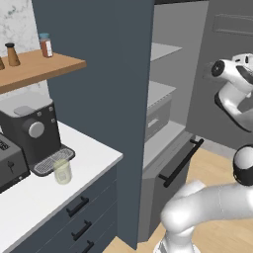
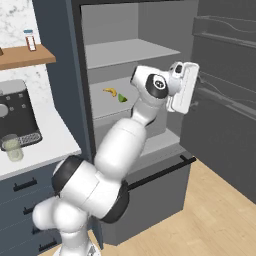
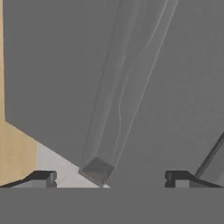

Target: Grab a lemon wedge from the fridge and one ice cube from the ice bowl, and put them in the glass of lemonade.

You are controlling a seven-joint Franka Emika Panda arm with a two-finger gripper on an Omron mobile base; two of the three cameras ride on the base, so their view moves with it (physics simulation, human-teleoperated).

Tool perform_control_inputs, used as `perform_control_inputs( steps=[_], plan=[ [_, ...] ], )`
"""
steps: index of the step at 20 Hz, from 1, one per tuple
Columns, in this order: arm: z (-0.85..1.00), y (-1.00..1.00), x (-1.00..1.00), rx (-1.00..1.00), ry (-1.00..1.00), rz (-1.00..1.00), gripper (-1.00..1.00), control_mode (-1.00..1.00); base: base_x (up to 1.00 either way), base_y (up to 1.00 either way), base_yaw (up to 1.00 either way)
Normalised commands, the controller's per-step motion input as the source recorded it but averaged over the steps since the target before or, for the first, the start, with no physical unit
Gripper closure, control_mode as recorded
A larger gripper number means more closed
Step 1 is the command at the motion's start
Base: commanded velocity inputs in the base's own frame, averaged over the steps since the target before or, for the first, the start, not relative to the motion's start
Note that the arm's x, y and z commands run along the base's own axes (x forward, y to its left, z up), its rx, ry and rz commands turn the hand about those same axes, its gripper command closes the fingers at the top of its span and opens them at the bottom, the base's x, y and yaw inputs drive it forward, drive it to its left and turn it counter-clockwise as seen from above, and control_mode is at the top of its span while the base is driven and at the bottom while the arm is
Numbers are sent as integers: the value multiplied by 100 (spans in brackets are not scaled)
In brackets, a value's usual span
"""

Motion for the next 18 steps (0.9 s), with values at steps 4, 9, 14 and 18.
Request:
perform_control_inputs(
  steps=[4, 9, 14, 18],
  plan=[
    [37, 94, -44, 8, -15, -16, -100, -100, 0, 0, 0],
    [24, 100, -8, 20, -24, -23, -100, -100, 0, 0, 0],
    [0, 91, 0, 44, -32, -22, -100, -100, 0, 0, 0],
    [0, 71, -27, 52, -47, -19, -100, -100, 0, 0, 0]
  ],
)
